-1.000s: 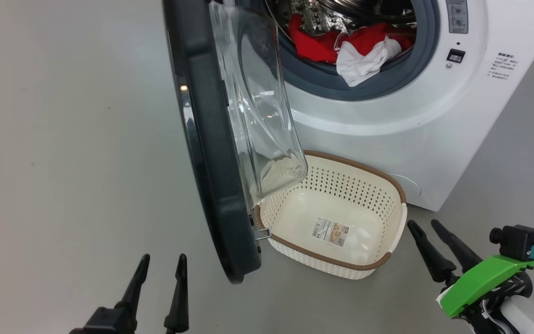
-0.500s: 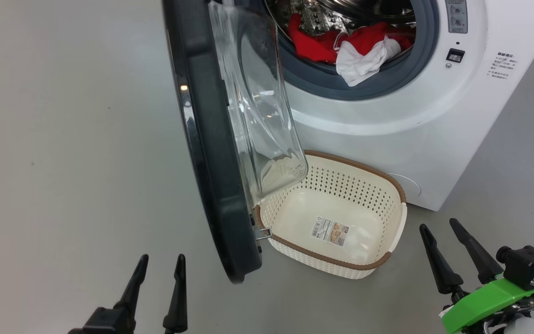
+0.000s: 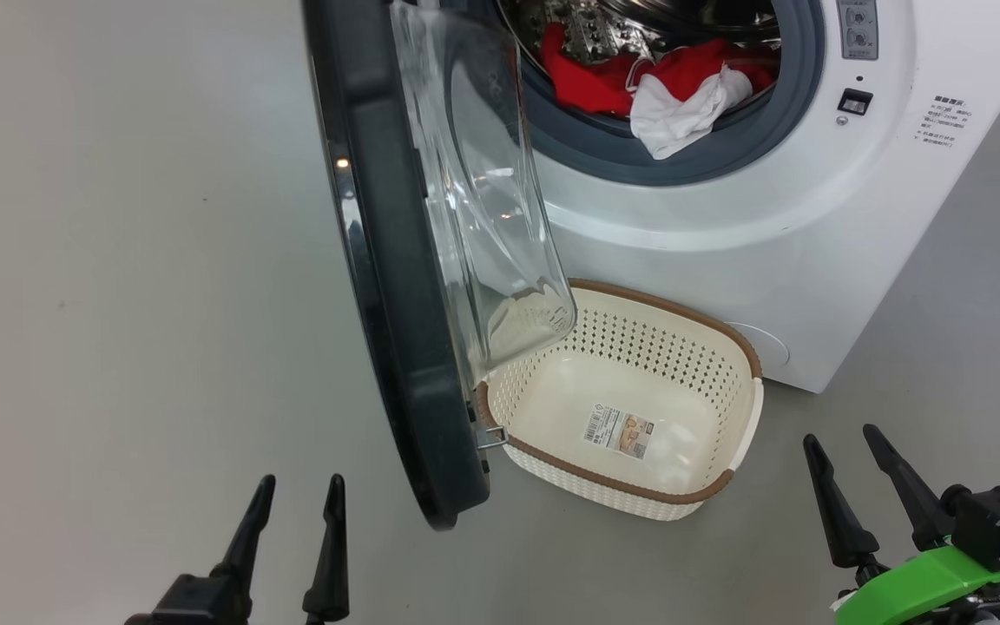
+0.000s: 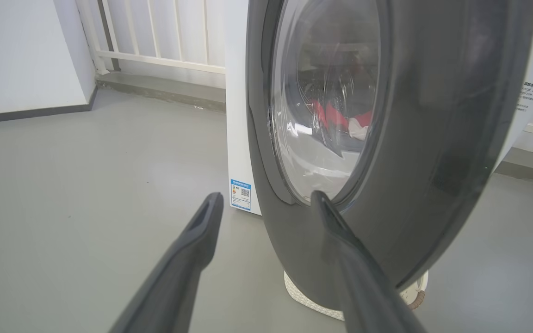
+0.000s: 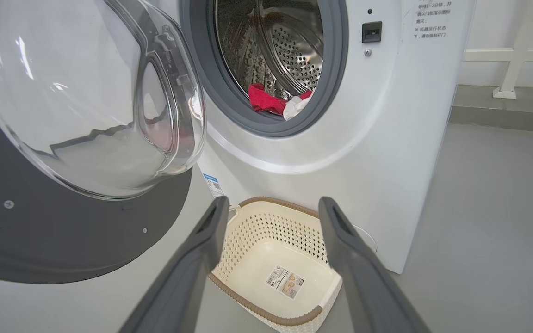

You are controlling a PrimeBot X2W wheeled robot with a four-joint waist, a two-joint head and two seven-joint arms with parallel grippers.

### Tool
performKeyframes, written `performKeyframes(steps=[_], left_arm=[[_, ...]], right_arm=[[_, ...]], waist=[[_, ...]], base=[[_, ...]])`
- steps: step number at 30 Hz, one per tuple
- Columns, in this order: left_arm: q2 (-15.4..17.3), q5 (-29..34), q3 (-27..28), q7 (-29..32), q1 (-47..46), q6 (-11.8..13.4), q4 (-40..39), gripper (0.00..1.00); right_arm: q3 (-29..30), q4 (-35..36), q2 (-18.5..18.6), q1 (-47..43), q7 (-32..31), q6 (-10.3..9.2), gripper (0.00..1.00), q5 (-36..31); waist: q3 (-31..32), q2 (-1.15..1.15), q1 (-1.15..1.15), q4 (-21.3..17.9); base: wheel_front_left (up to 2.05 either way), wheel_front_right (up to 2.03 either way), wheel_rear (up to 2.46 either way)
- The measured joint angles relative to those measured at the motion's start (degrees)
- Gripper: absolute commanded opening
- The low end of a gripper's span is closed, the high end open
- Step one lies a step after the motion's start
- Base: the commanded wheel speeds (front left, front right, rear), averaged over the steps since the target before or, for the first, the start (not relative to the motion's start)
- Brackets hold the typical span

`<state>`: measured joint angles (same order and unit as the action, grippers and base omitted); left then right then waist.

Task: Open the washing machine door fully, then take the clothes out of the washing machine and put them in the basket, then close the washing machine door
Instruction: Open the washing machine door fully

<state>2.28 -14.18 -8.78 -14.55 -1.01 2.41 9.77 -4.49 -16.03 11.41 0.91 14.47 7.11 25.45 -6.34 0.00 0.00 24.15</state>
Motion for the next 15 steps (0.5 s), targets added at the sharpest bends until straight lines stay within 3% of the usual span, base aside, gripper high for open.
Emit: performKeyframes(steps=[8, 9, 11, 15], left_arm=[[0.0, -0.01, 0.19, 0.0, -0.02, 0.0, -0.3, 1.0], [0.0, -0.07, 0.26, 0.0, -0.02, 0.0, -0.44, 0.57], [0.0, -1.21, 0.75, 0.0, -0.03, 0.01, -1.42, 0.01], [-0.01, -1.83, 2.22, 0.0, -0.16, 0.22, -5.57, 0.0]], right_arm=[[0.42, 0.23, -0.4, -0.68, 0.0, 0.0, 1.0, -0.46], [0.46, 0.29, -0.42, -0.68, 0.0, 0.0, 1.0, -0.46], [0.63, 0.48, -0.46, -0.68, 0.0, 0.0, 1.0, -0.66], [1.04, 0.69, -0.62, -0.68, 0.0, 0.0, 1.0, -0.86]], waist=[[0.01, 0.0, 0.0, -0.22], [0.03, 0.0, -0.01, -0.21], [0.04, 0.0, 0.0, -0.15], [0.08, 0.0, 0.0, -0.03]], base=[[0.0, 0.0, 0.0], [0.0, 0.0, 0.0], [0.0, 0.0, 0.0], [0.0, 0.0, 0.0]])
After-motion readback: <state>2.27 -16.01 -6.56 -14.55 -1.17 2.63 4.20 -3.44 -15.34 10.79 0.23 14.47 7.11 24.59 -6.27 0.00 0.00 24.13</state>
